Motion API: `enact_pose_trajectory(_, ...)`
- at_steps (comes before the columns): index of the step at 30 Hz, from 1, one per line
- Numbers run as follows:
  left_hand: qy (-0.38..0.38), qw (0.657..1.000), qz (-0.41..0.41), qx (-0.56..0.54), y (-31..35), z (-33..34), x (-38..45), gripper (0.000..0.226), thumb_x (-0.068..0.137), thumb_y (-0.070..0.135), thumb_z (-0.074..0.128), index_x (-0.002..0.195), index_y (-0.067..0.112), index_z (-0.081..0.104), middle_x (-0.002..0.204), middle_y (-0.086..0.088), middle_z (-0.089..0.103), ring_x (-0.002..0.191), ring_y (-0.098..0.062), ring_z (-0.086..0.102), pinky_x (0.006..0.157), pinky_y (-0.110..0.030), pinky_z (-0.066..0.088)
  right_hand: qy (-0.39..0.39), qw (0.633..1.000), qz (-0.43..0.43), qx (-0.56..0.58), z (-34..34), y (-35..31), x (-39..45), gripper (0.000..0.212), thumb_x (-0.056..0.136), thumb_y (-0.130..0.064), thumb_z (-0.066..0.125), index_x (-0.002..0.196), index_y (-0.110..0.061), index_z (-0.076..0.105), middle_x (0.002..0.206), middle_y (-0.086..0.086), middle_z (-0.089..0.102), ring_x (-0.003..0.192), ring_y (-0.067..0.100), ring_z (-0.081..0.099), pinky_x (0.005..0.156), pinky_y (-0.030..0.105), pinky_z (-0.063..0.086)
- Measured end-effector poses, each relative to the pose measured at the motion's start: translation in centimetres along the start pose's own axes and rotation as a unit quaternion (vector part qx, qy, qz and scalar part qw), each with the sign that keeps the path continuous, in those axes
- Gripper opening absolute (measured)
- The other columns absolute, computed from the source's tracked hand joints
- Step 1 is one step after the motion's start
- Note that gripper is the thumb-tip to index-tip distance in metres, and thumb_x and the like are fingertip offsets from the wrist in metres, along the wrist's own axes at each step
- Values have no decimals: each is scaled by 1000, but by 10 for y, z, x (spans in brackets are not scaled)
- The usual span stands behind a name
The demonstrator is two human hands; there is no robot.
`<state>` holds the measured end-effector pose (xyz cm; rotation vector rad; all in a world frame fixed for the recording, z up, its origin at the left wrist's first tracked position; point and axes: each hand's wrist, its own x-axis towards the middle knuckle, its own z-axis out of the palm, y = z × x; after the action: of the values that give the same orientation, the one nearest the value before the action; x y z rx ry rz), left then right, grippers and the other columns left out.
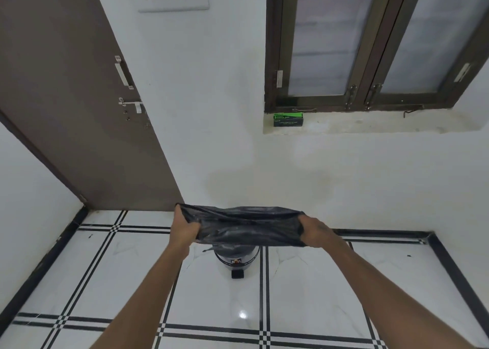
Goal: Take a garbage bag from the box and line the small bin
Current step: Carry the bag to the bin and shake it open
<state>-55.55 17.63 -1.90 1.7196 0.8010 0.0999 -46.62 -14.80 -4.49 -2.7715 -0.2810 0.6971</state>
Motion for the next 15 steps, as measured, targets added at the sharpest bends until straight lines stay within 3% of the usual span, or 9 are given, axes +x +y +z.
enact_pose_trajectory(1, -12, 1000, 11, 27, 1, -3, 1, 86, 88, -7, 53, 158, 18, 11, 153, -11, 41, 133, -34, 47, 109, -49, 44, -29, 1000, -1, 11, -3, -3, 1, 36, 91, -9, 53, 126, -8, 50, 126, 15, 60, 102, 29, 61, 76, 32, 50)
enact_pose_trajectory(3, -10, 998, 57, 32, 15, -6, 5, 94, 92, -2, 57, 159, 23, -4, 158, -7, 35, 138, -30, 43, 113, -41, 39, -1, 999, -14, 42, -15, -13, 4, 39, 89, -6, 54, 128, -7, 50, 129, 17, 59, 109, 32, 60, 82, 34, 51)
enact_pose_trajectory(6, 39, 976, 211, 26, 52, -8, 3, 96, 93, 2, 60, 158, 21, -9, 163, 0, 25, 148, -17, 30, 119, -30, 25, 186, 976, -31, 111, -42, -36, 8, 38, 85, -6, 56, 123, -10, 53, 125, 13, 60, 110, 38, 61, 89, 40, 51)
enact_pose_trajectory(8, 56, 946, 316, 45, 71, -12, -3, 98, 93, 5, 61, 158, 25, -10, 165, 5, 18, 148, -3, 21, 120, -22, 19, 317, 930, -23, 182, -58, -49, 8, 37, 88, -8, 52, 124, -14, 49, 110, 2, 59, 96, 39, 63, 75, 39, 50)
enact_pose_trajectory(10, 77, 920, 378, 74, 75, -17, -9, 100, 92, 7, 61, 156, 35, -12, 163, 13, 20, 141, 8, 25, 112, -15, 23, 406, 882, -39, 238, -64, -53, 8, 46, 90, -10, 52, 132, -23, 43, 103, -11, 53, 77, 29, 61, 62, 31, 45)
enact_pose_trajectory(12, 97, 912, 383, 106, 57, -22, -10, 102, 90, 2, 60, 156, 39, -9, 154, 11, 30, 131, -1, 39, 103, -25, 35, 402, 862, -60, 303, -58, -48, 4, 55, 90, -14, 55, 138, -35, 40, 107, -12, 57, 74, 16, 57, 56, 22, 45)
enact_pose_trajectory(13, 102, 916, 364, 137, 39, -25, -8, 101, 88, -3, 58, 157, 36, -5, 148, 3, 35, 125, -13, 44, 97, -32, 40, 376, 878, -59, 290, -49, -43, 1, 56, 89, -14, 56, 139, -35, 40, 107, -9, 59, 76, 13, 57, 58, 18, 45)
enact_pose_trajectory(15, 78, 931, 272, 231, -7, -33, -2, 90, 86, -6, 52, 158, 25, 8, 134, -13, 47, 115, -32, 52, 88, -42, 47, 254, 960, -20, 112, -25, -28, -1, 47, 87, -12, 57, 132, -23, 47, 107, 1, 65, 88, 25, 66, 69, 22, 50)
